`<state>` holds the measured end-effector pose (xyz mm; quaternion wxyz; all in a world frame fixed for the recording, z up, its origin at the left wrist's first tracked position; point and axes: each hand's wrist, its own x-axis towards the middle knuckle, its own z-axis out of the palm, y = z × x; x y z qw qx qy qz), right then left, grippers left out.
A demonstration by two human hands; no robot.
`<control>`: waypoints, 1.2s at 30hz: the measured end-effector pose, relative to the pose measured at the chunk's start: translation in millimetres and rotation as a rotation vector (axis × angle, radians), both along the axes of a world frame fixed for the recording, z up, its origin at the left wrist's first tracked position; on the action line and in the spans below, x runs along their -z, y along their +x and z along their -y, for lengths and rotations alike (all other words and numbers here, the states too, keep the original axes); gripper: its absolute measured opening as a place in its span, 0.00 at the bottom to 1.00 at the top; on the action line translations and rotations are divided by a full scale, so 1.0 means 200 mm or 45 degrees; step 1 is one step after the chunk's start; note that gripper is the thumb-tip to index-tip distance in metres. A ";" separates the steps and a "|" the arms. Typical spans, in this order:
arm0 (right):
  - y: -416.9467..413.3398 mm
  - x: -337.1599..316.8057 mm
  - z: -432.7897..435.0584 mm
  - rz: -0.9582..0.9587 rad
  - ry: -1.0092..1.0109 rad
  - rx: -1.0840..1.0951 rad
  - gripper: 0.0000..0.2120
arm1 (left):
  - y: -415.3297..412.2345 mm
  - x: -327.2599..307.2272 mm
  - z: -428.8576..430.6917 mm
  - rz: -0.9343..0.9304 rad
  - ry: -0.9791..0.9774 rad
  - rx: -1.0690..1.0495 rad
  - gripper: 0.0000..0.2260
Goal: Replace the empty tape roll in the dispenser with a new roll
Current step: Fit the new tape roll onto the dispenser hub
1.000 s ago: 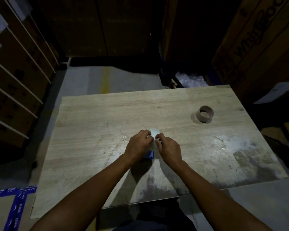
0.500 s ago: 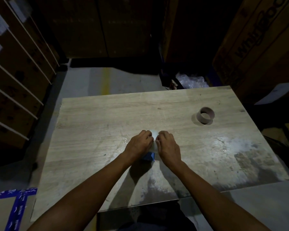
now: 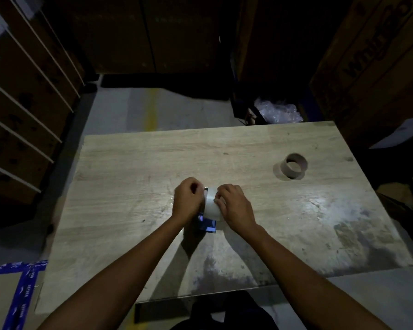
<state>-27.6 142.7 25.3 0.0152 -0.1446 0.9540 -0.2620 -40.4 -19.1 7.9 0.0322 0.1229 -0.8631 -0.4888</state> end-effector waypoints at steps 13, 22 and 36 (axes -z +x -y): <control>-0.11 -0.01 -0.09 0.154 0.003 -0.196 0.11 | -0.11 0.17 -0.14 1.010 1.116 -0.485 0.11; -0.21 -0.04 -0.19 -0.013 -0.004 -0.426 0.10 | -0.13 0.13 -0.24 0.756 1.449 -0.639 0.07; -0.21 0.01 -0.27 0.489 -0.641 0.399 0.10 | -0.21 0.09 -0.30 0.205 1.647 -0.961 0.24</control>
